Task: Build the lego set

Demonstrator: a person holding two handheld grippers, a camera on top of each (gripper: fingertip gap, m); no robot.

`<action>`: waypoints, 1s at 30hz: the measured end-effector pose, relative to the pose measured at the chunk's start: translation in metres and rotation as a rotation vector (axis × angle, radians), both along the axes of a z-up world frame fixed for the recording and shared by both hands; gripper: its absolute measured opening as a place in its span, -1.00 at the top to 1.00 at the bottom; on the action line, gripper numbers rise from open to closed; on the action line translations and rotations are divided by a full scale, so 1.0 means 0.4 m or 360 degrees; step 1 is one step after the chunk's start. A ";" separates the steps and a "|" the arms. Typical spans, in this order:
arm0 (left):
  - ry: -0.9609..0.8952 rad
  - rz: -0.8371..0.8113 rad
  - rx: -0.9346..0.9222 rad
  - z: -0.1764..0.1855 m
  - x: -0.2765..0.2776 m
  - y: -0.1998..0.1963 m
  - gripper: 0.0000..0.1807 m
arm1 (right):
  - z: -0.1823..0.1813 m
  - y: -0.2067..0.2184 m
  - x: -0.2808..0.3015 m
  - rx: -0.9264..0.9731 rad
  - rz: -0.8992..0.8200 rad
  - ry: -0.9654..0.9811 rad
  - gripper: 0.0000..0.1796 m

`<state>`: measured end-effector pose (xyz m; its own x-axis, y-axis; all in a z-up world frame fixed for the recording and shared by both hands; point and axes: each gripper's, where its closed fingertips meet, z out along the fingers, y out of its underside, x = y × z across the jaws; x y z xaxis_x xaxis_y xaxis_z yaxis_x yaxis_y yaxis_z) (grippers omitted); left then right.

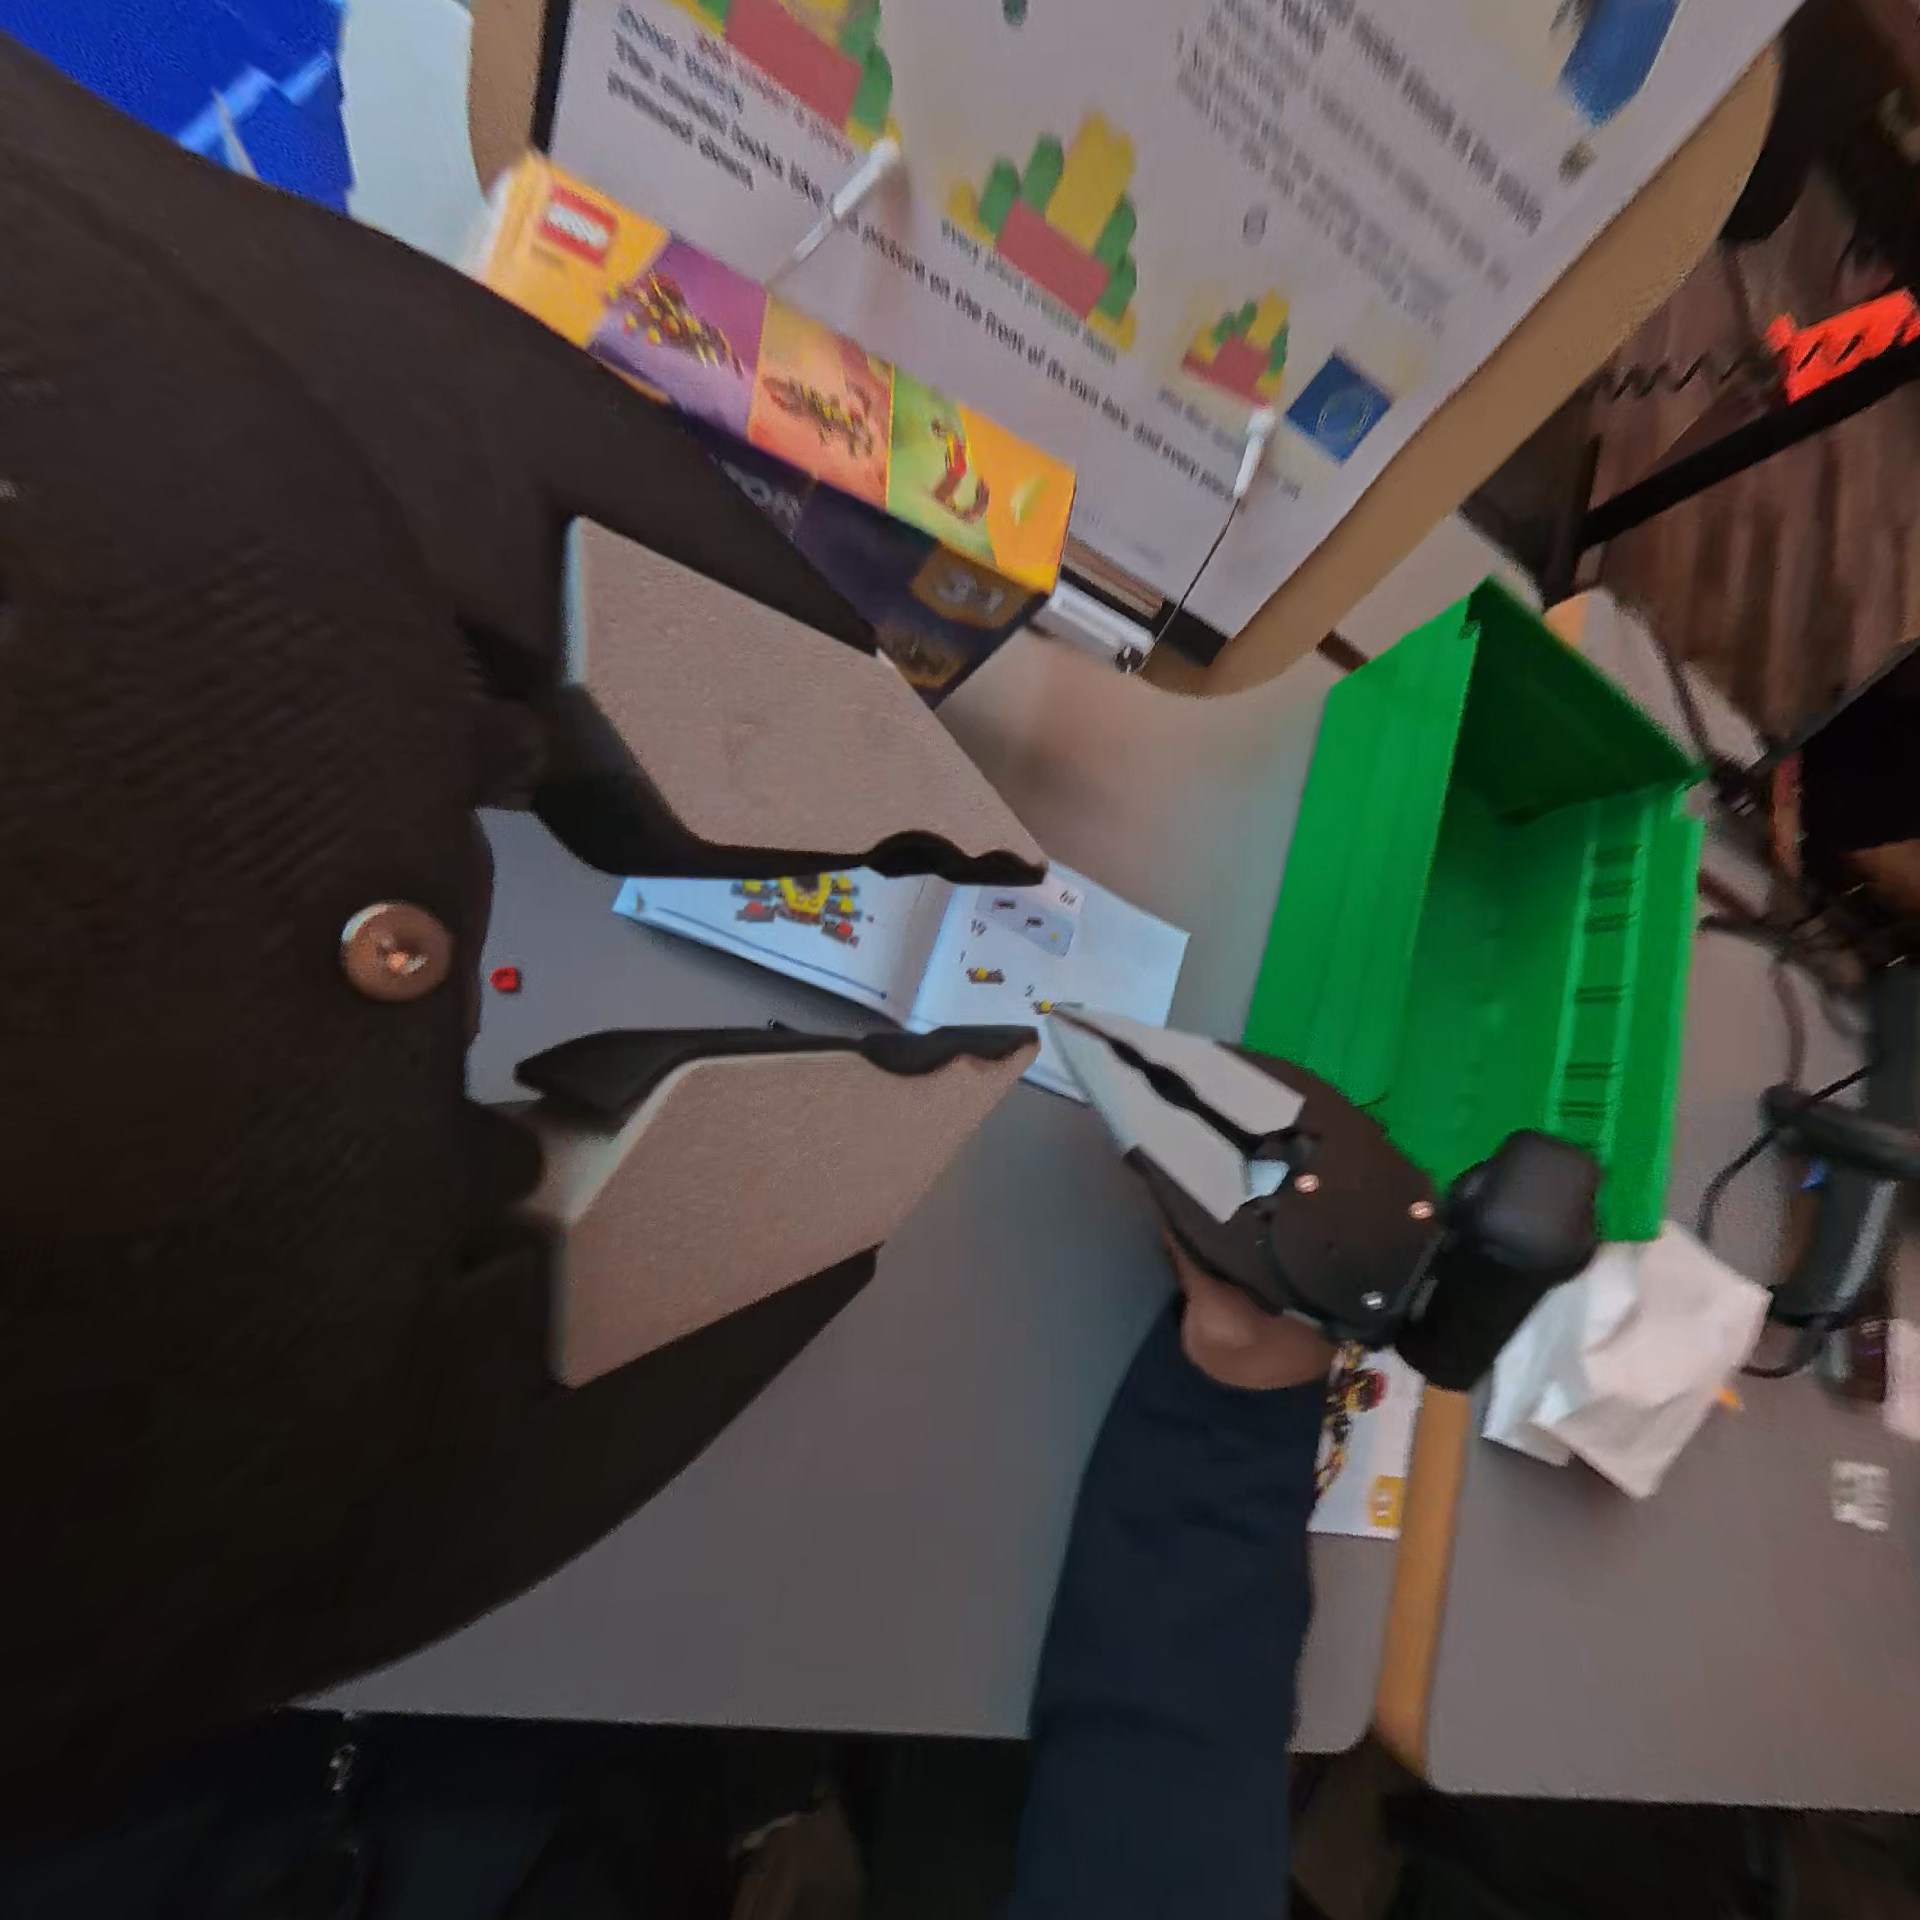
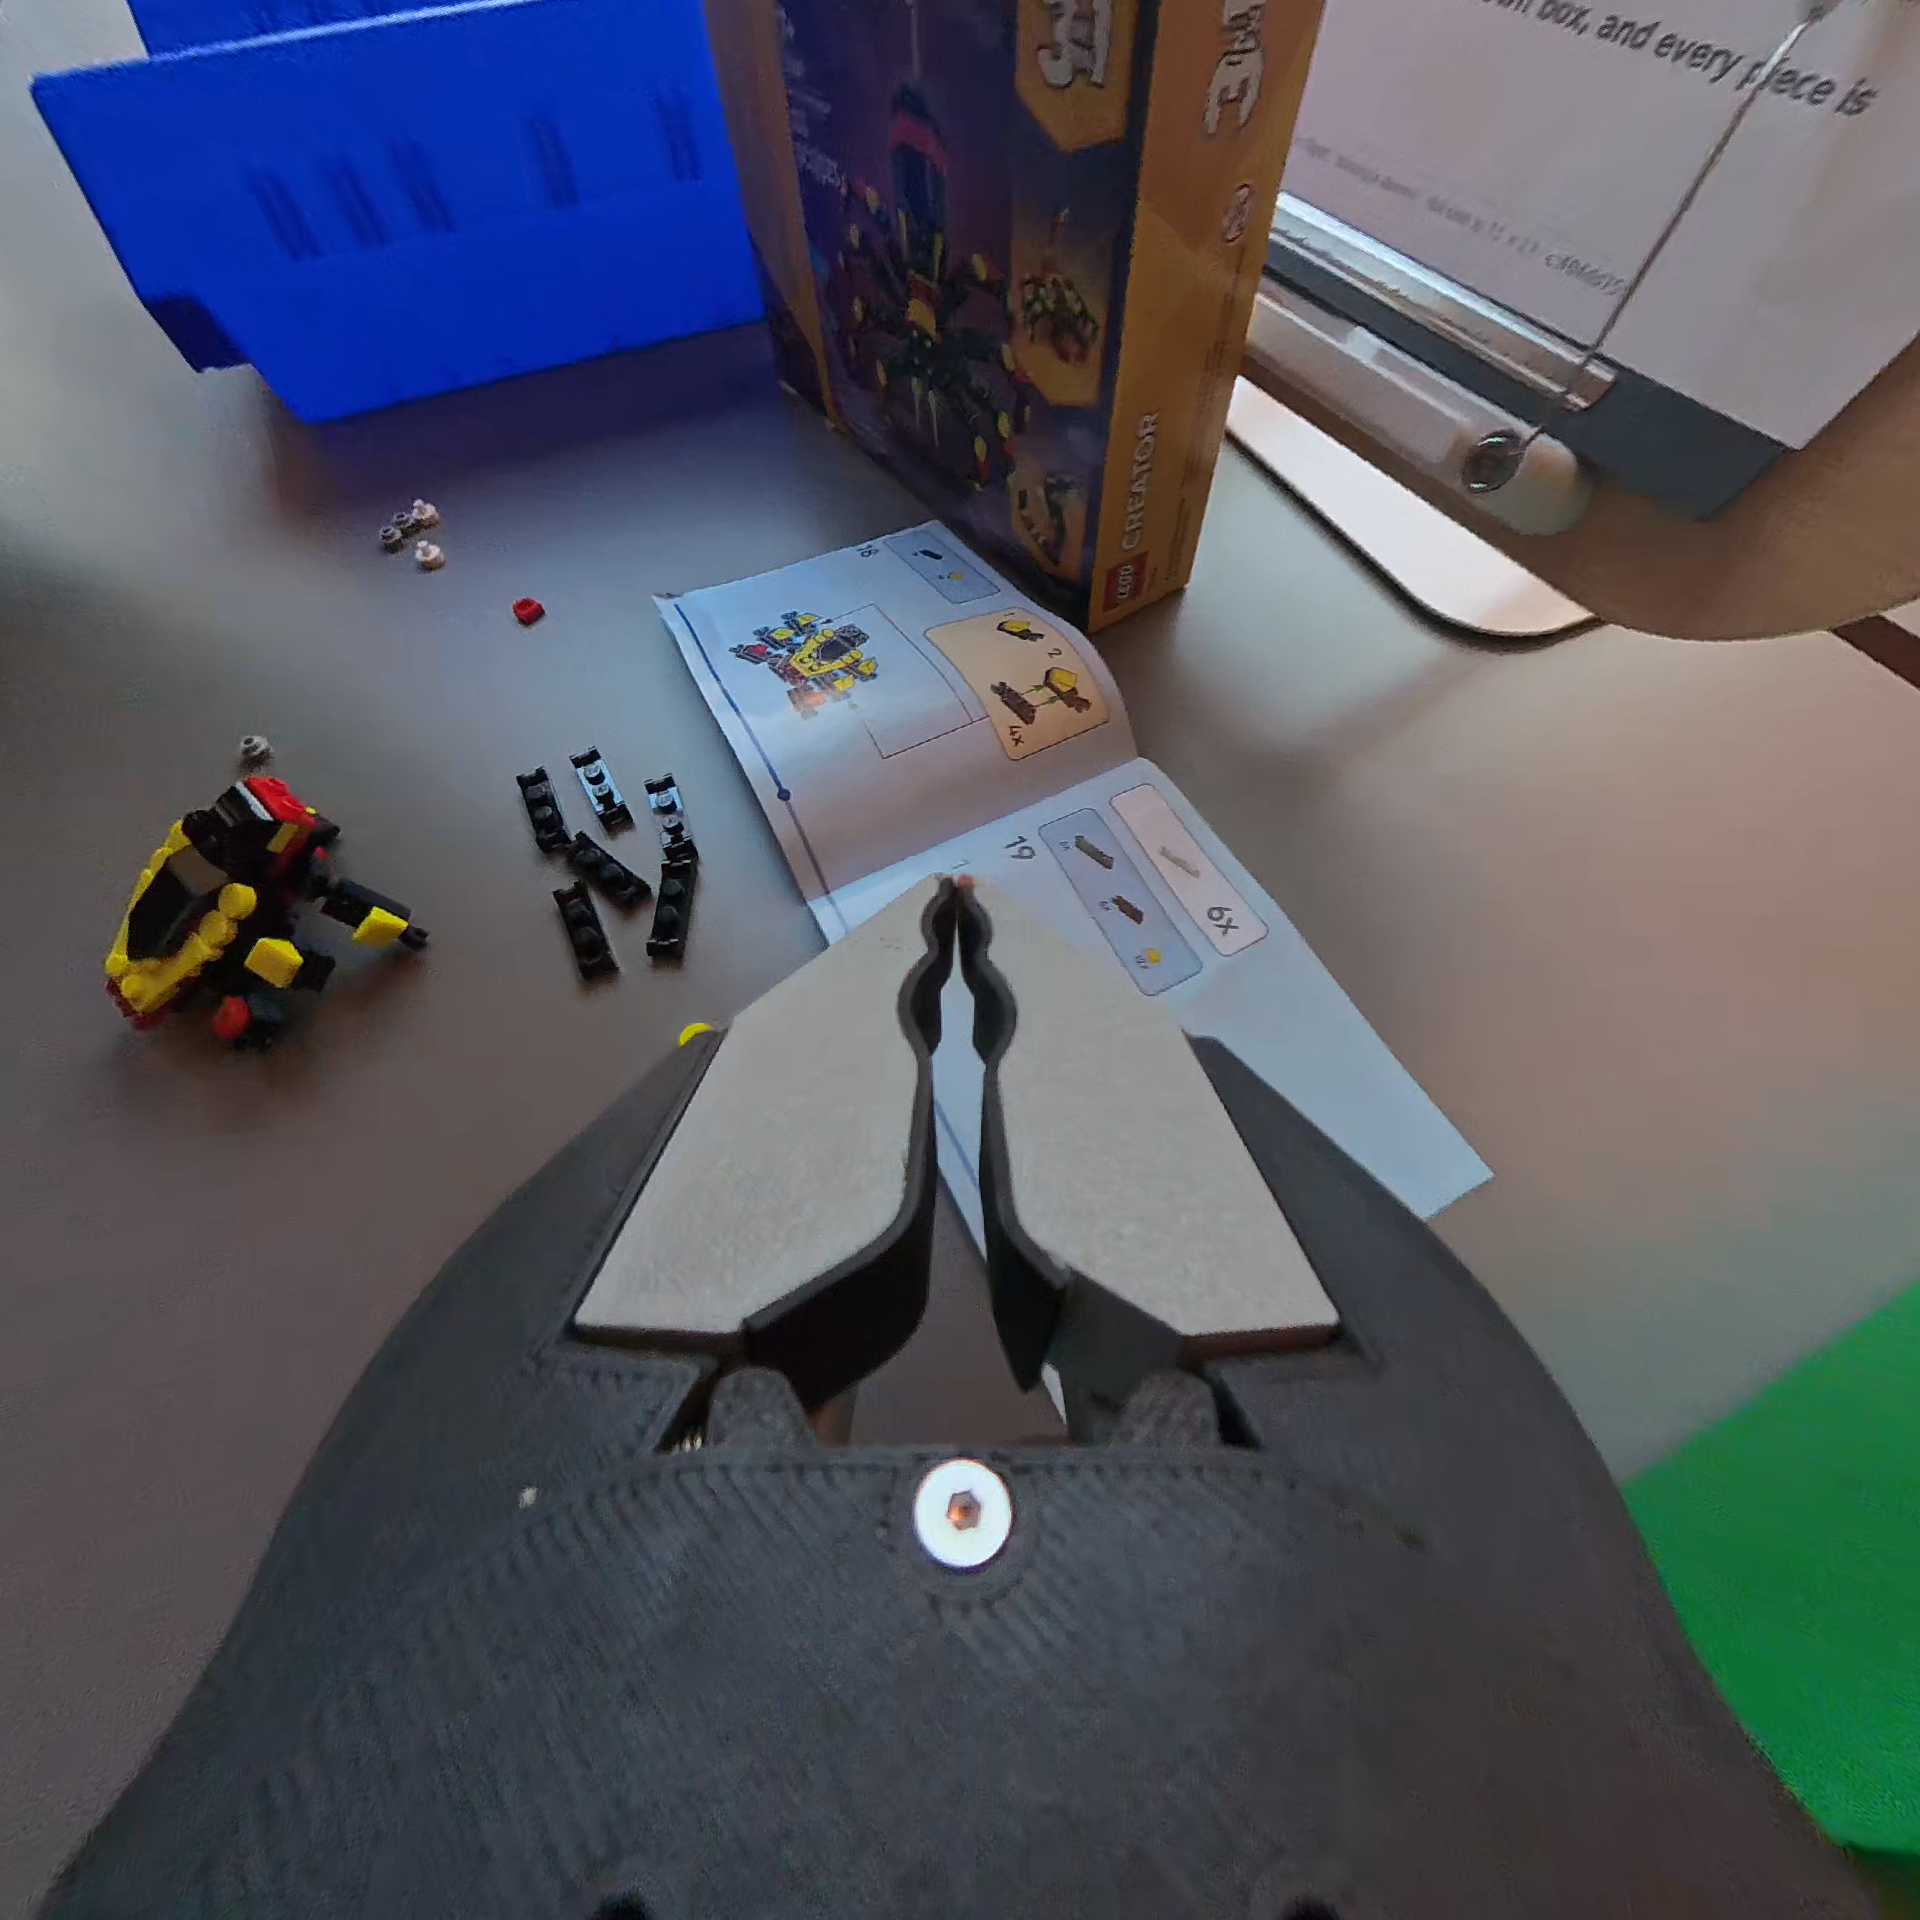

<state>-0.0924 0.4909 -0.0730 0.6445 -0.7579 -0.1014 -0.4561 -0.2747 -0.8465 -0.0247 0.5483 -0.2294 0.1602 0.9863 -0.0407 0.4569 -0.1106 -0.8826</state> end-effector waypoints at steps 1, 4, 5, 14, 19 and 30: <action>-0.0045 0.0044 0.0031 0.031 -0.022 0.006 0.73 | -0.008 -0.010 -0.005 -0.0003 0.0031 -0.0027 1.00; -0.0138 0.0135 0.0095 0.086 -0.076 0.020 0.70 | -0.034 -0.039 -0.020 0.0009 0.0109 -0.0122 1.00; -0.0157 0.0136 0.0103 0.091 -0.085 0.018 0.70 | -0.044 -0.048 -0.024 0.0018 0.0134 -0.0155 1.00; -0.0103 0.0146 0.0202 0.104 -0.113 0.014 0.74 | -0.080 -0.050 -0.021 0.0017 0.0148 -0.0268 1.00; -0.0141 0.0114 0.0207 0.114 -0.101 0.010 0.73 | -0.090 -0.065 -0.022 0.0012 0.0197 -0.0305 1.00; -0.0104 0.0115 0.0207 0.105 -0.098 0.012 0.74 | -0.112 -0.087 -0.018 0.0002 0.0272 -0.0394 1.00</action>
<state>-0.1315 0.4956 -0.0309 0.7050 -0.6927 -0.1519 -0.3823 -0.1908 -0.9041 -0.0318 0.5135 -0.2744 -0.0033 0.9998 -0.0198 0.6699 -0.0125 -0.7423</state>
